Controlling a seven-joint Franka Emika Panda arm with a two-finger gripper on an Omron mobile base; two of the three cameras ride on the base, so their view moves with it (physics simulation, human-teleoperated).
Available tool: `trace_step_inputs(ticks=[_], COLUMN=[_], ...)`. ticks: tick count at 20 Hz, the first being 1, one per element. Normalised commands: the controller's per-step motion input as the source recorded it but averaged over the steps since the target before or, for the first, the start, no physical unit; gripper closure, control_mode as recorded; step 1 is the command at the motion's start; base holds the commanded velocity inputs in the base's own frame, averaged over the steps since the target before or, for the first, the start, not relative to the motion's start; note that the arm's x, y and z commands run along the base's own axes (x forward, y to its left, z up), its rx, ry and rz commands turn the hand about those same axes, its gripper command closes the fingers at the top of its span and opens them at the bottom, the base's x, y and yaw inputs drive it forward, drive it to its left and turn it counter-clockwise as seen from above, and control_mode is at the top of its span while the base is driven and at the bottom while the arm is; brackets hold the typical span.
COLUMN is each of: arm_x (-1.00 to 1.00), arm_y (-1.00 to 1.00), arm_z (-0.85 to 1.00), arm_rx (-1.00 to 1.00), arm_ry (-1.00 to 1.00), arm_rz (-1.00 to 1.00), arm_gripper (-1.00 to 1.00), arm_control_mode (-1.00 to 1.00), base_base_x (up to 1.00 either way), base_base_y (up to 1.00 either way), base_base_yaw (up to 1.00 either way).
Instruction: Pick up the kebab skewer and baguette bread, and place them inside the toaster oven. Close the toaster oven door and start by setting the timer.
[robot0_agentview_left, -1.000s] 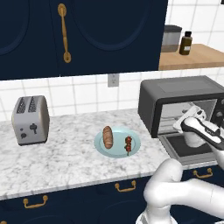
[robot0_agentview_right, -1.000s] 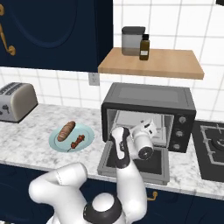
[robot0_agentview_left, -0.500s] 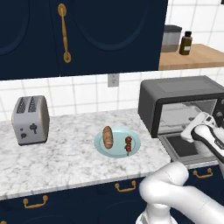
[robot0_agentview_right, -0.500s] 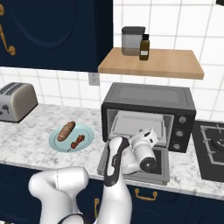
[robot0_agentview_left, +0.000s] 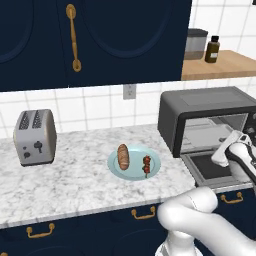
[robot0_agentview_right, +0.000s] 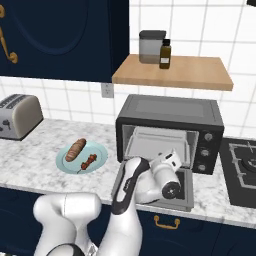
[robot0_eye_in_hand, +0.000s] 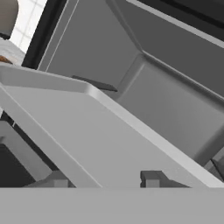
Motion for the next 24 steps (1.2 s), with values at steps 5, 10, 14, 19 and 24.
trace_step_inputs(ticks=[5,10,14,19,24], arm_x=[-0.26,-0.46,-0.71,-0.73,-0.34], arm_y=[-0.15,-0.08,0.0,0.6,0.99], arm_z=[0.11,0.45,0.94,0.75,0.41], arm_rx=[0.0,0.0,0.0,0.0,0.07], arm_ry=[0.0,0.08,0.22,0.29,0.22], arm_rz=[0.0,0.01,0.01,0.0,-0.19], arm_gripper=[-1.0,-1.0,-1.0,-1.0,-1.0], arm_control_mode=[-1.0,-1.0,-1.0,-1.0,-1.0], base_base_x=[0.0,0.0,0.0,0.0,0.0], base_base_y=[0.0,0.0,0.0,0.0,0.0], base_base_yaw=[0.0,0.0,0.0,0.0,0.0])
